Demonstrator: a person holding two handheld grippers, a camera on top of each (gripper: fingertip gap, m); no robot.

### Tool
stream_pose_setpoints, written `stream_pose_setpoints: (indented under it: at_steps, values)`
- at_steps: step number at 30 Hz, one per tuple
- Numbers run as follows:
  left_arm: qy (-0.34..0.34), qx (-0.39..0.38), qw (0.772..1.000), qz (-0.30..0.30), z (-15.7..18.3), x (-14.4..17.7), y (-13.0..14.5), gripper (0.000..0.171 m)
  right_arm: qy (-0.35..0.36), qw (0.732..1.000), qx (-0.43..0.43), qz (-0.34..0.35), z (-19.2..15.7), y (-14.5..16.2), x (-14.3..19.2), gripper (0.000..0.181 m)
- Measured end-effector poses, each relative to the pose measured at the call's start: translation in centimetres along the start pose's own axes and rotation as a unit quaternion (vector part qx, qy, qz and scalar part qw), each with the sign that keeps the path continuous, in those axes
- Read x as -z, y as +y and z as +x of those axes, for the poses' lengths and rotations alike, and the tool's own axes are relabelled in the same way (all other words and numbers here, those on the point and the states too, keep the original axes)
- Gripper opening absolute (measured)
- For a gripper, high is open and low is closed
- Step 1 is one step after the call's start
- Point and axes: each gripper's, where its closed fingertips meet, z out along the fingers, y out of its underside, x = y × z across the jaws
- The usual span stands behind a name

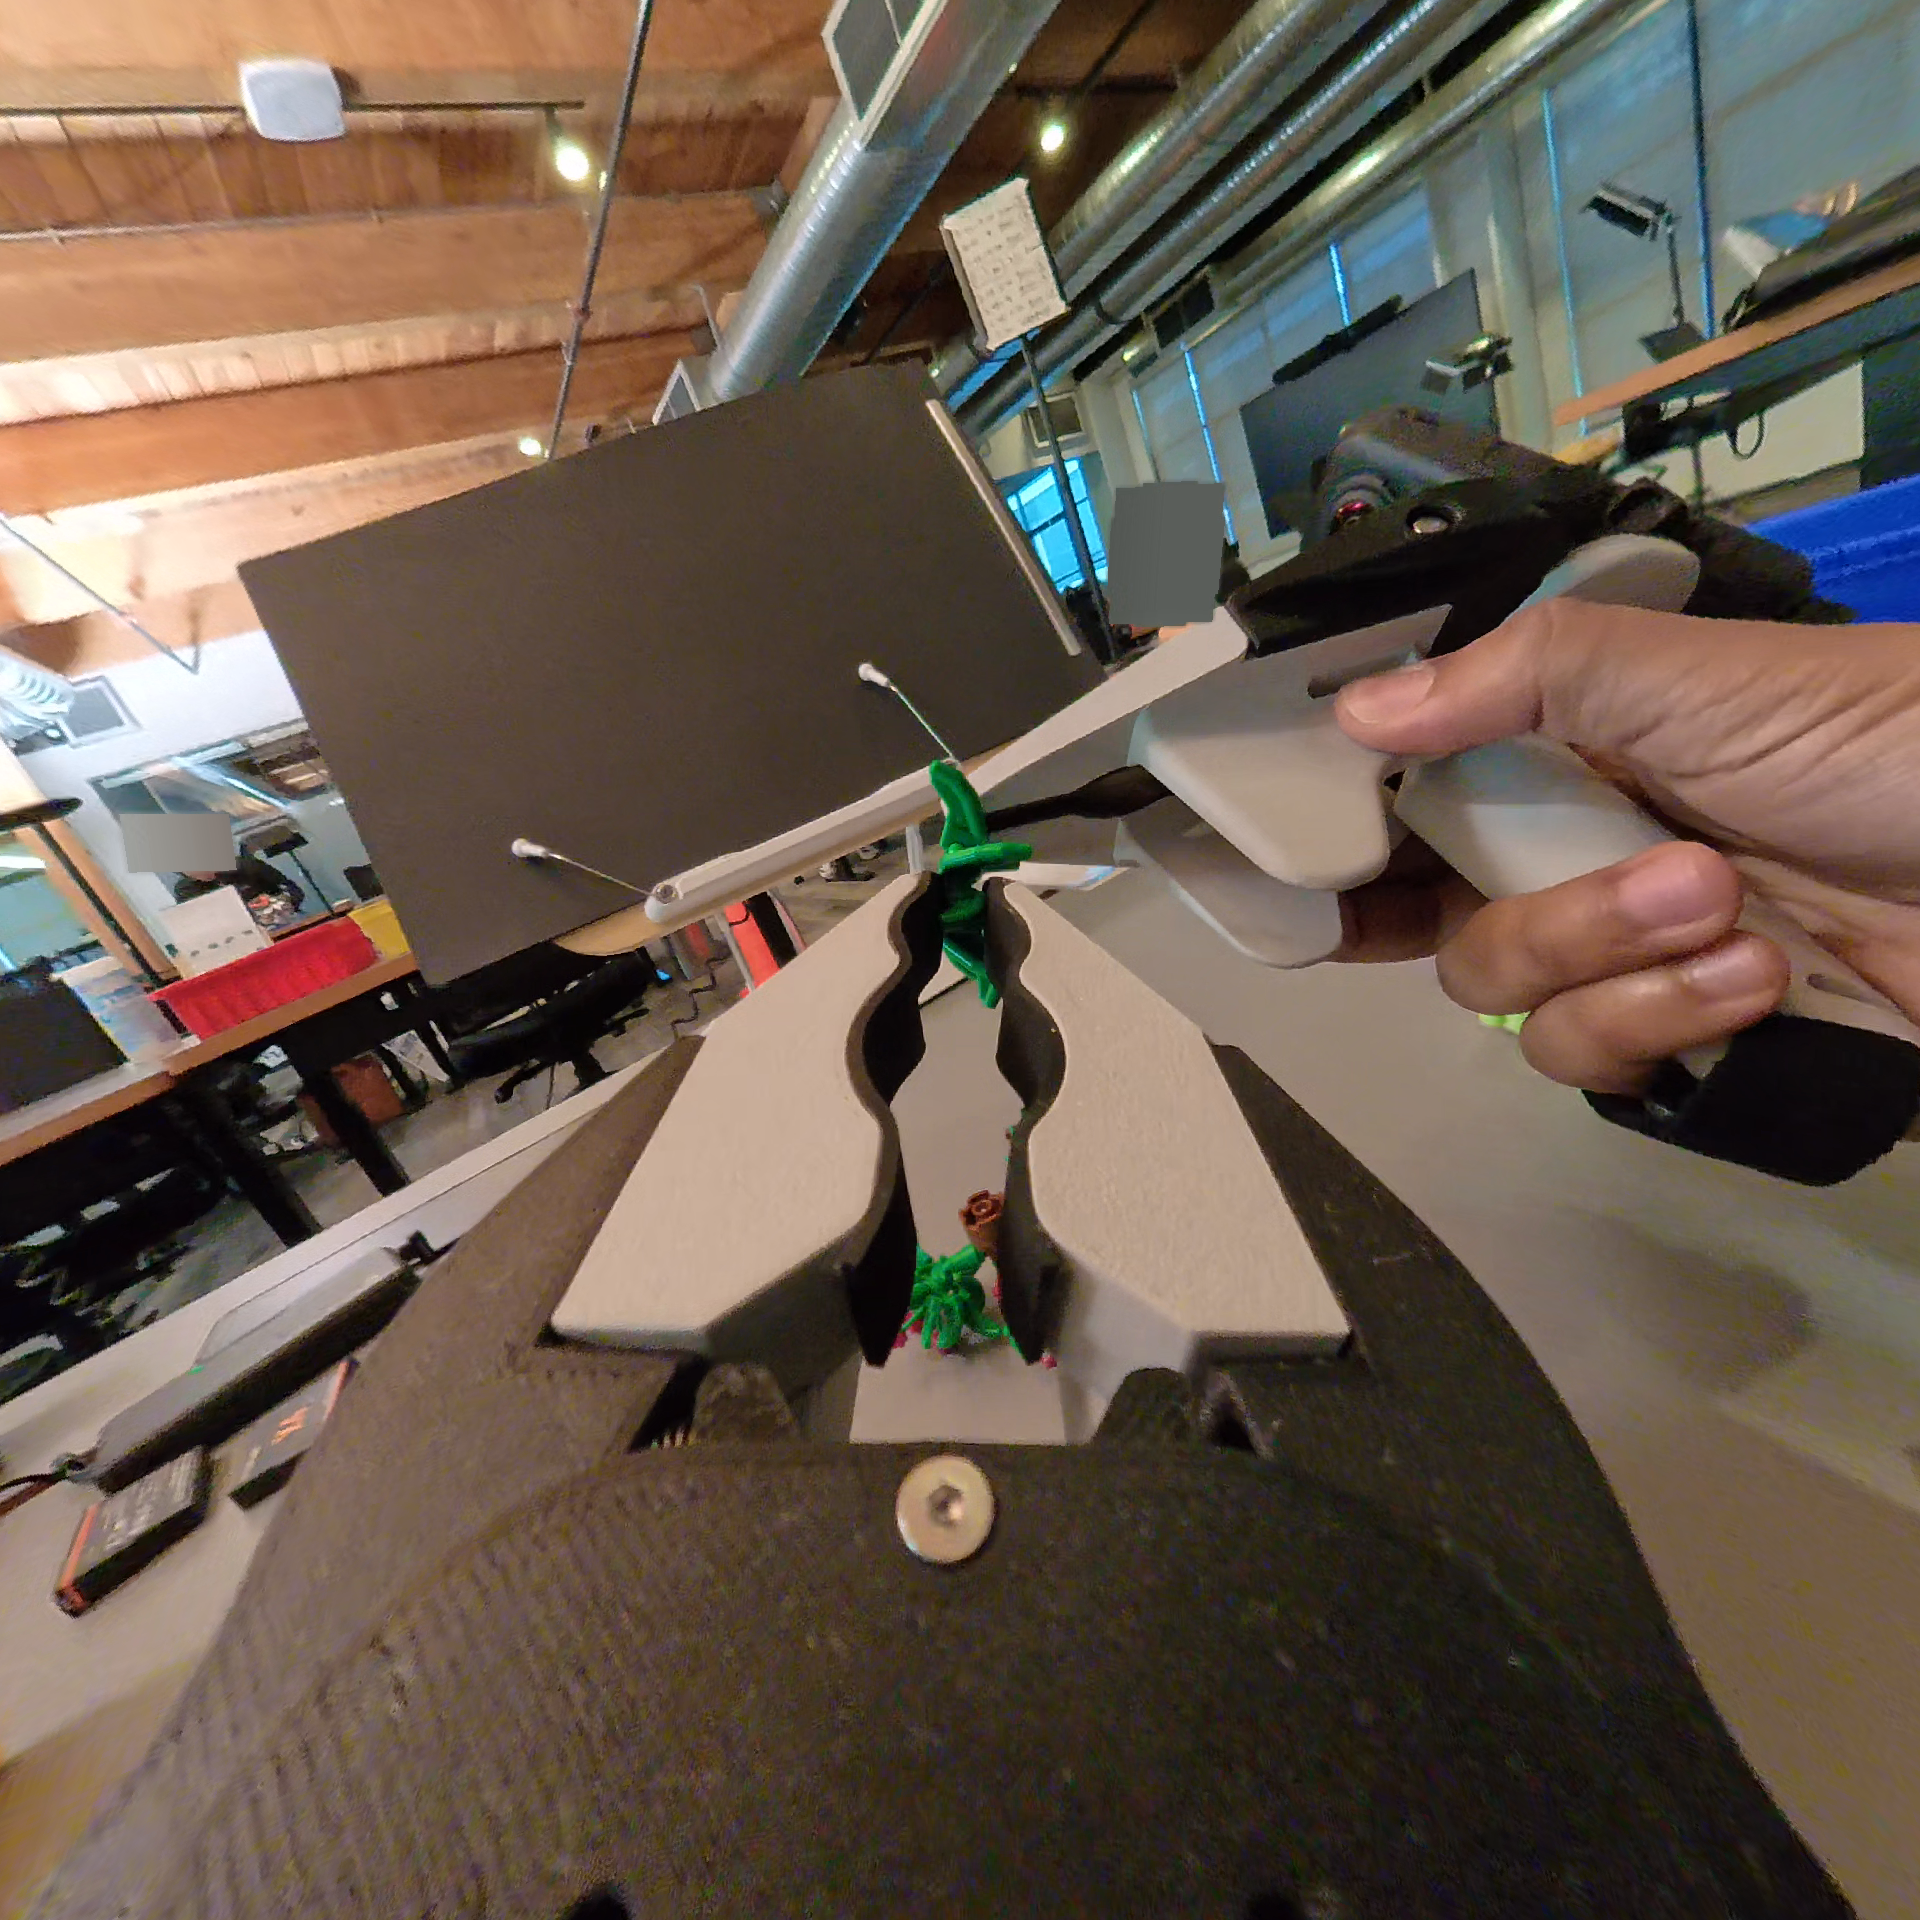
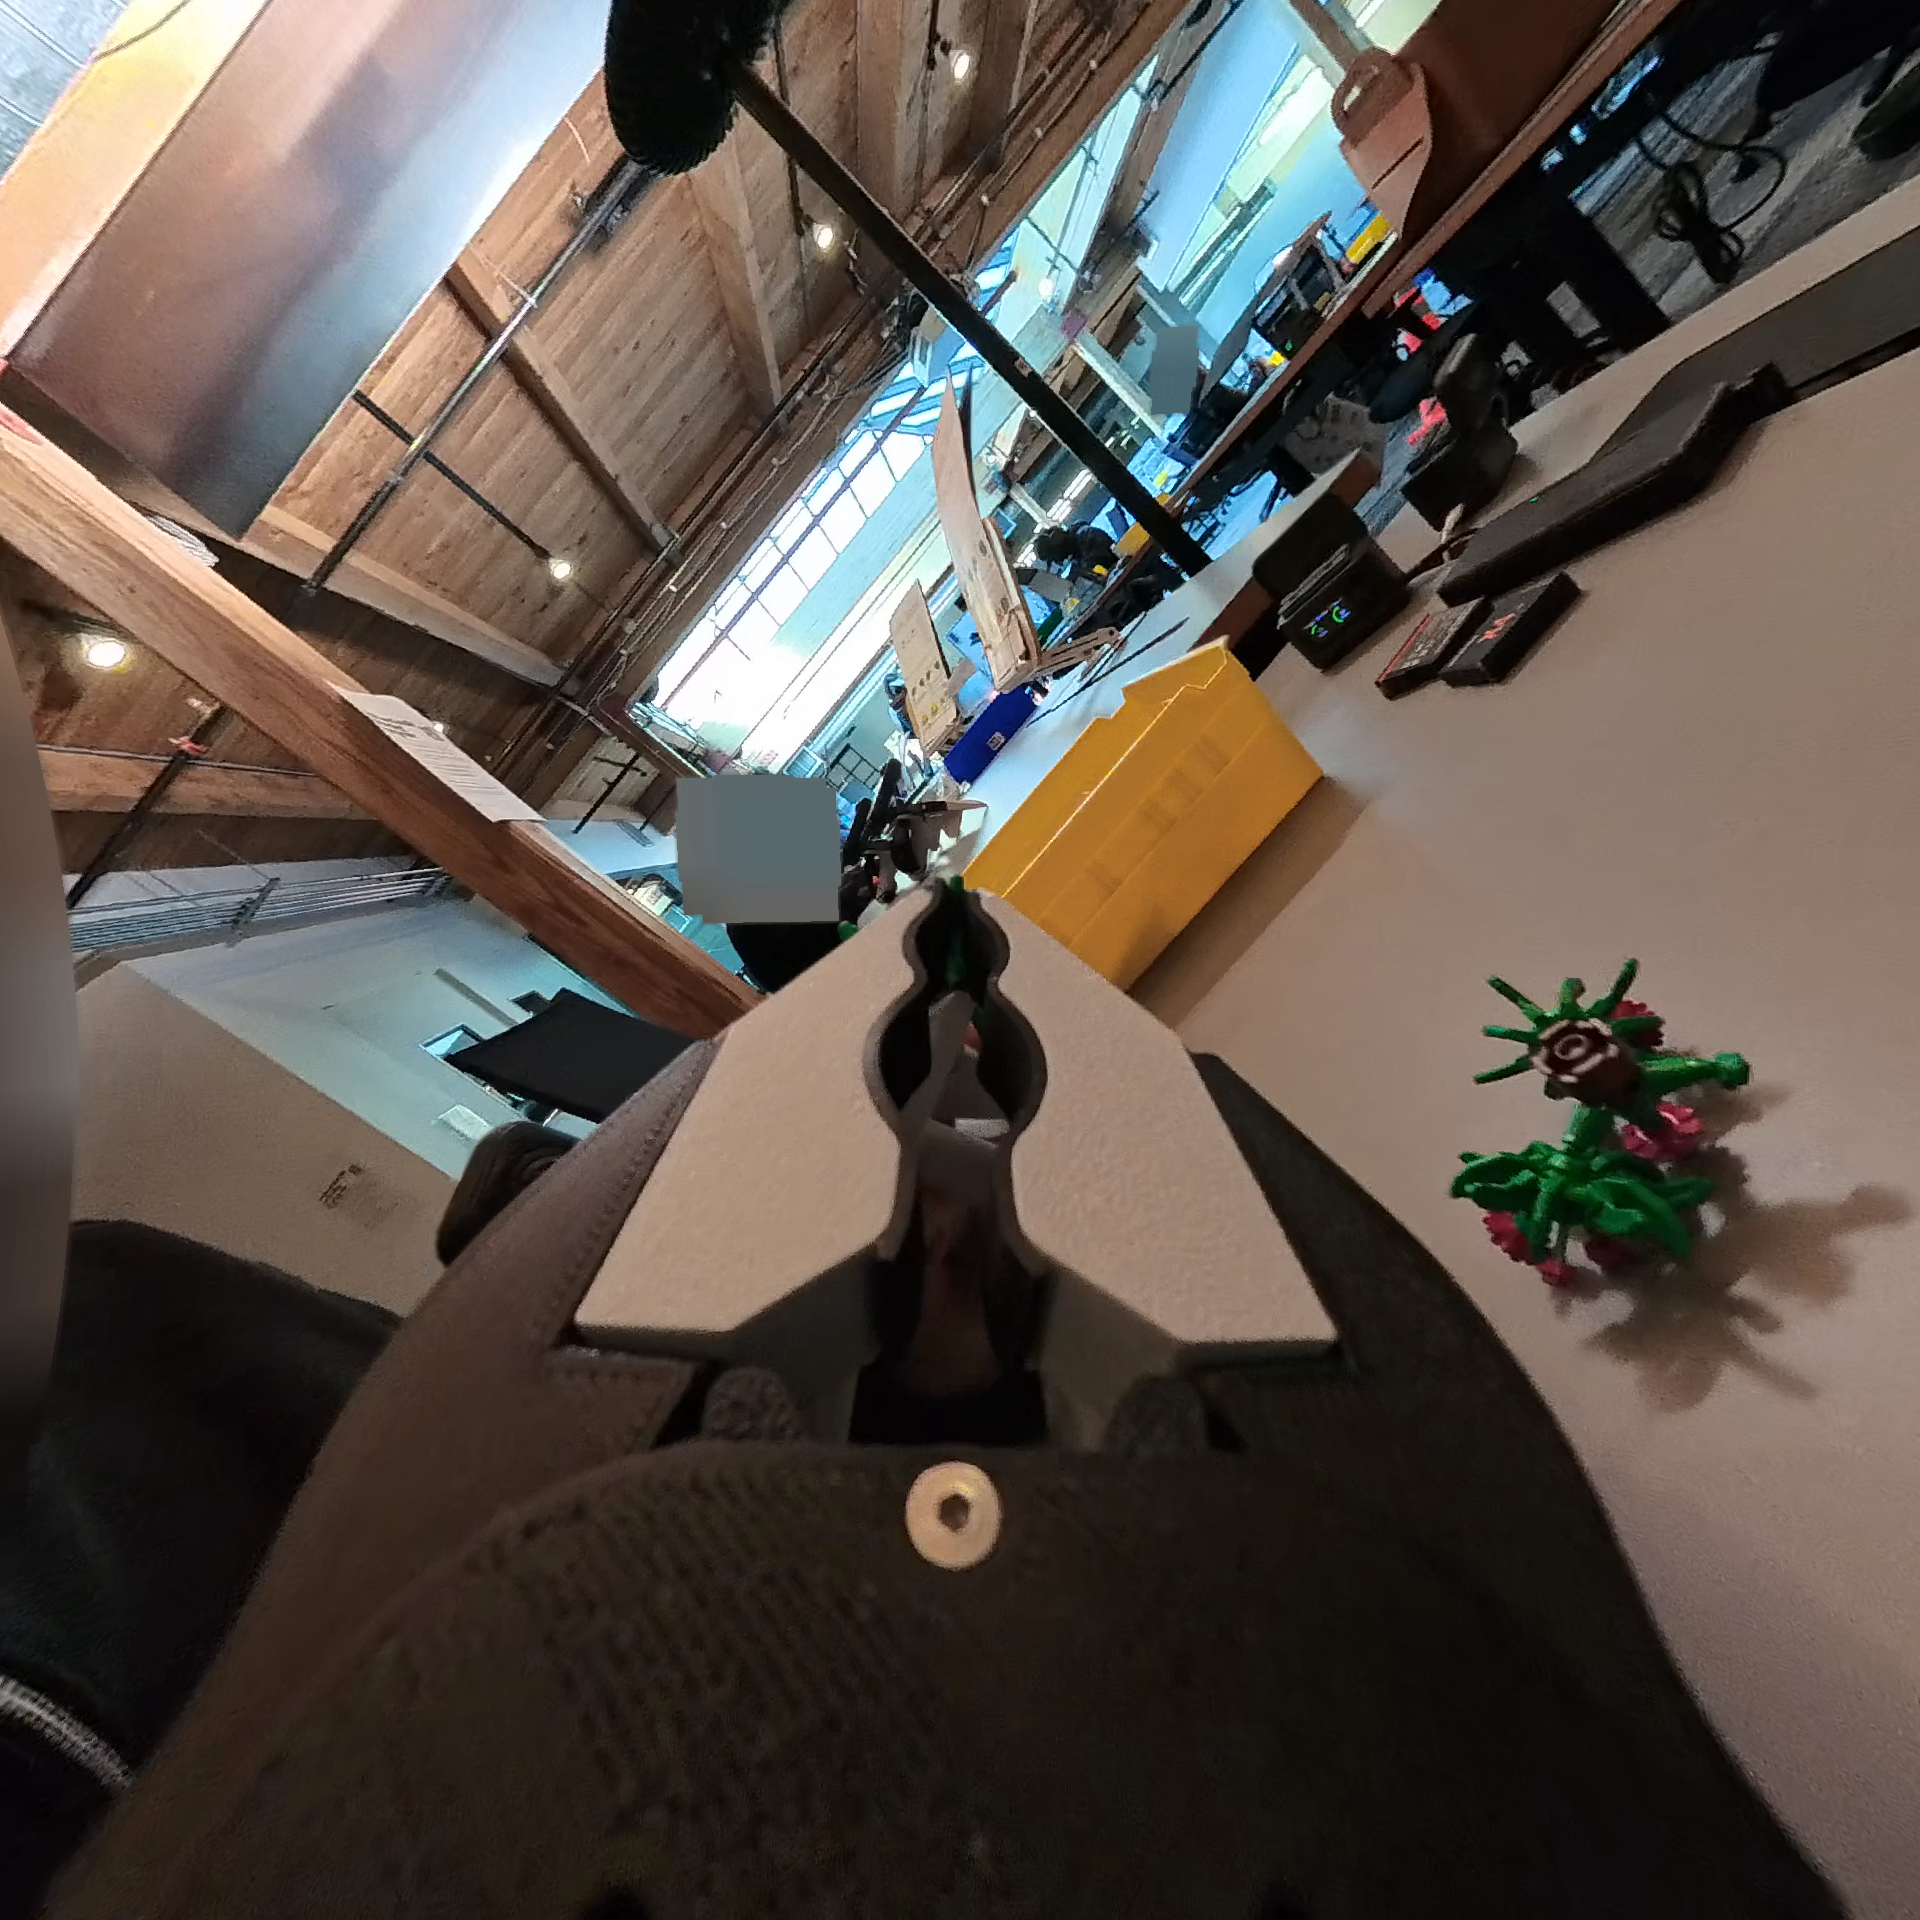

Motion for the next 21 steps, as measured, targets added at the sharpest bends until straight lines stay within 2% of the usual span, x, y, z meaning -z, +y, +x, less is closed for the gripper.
stream_pose_setpoints:
  at_steps: [5, 9, 10, 11, 12, 13, 15, 16, 18, 21]
  values:
    - [0.005, 0.046, 0.999, 0.008, -0.7, 0.4, -1.4, 0.004, 0.005, 1.0, 0.01, -0.025, -1.7, -0.6, -1.0, 0.0]
    - [0.01, 0.06, 0.998, 0.001, -0.9, 0.4, -1.1, 0.004, 0.003, 1.0, -0.01, -0.016, -1.6, -0.7, -1.1, 0.001]
    - [0.004, 0.061, 0.998, -0.006, -1.1, 0.7, -0.7, 0.004, -0.004, 0.999, -0.019, 0.05, -1.7, -2.9, -0.1, 0.0]
    - [-0.013, 0.057, 0.998, -0.008, -1.8, 1.3, 0.1, 0.003, -0.02, 0.99, -0.03, 0.136, -1.8, -6.8, 2.5, 0.0]
    - [-0.021, 0.058, 0.998, -0.019, -2.6, 1.4, 1.0, 0.003, -0.021, 0.981, -0.021, 0.191, -1.9, -10.4, 5.6, 0.0]
    - [-0.023, 0.081, 0.996, -0.02, -3.2, 1.3, 1.3, 0.003, 0.022, 0.977, 0.029, 0.208, -1.8, -12.7, 8.0, 0.0]
    - [-0.021, 0.133, 0.991, -0.006, -3.6, 1.0, 1.1, 0.003, 0.151, 0.966, 0.152, 0.148, -1.2, -12.9, 8.8, 0.0]
    - [-0.017, 0.146, 0.989, -0.01, -3.3, 0.8, 1.5, 0.003, 0.178, 0.96, 0.181, 0.117, -1.2, -12.1, 8.0, 0.0]
    - [-0.013, 0.154, 0.988, -0.021, -2.8, 0.4, 2.7, 0.003, 0.225, 0.95, 0.208, 0.06, 0.6, -9.8, 6.2, 0.0]
    - [-0.01, 0.147, 0.989, -0.026, -2.9, 0.2, 2.9, 0.003, 0.305, 0.936, 0.172, -0.041, 7.4, -5.7, 4.8, 0.0]
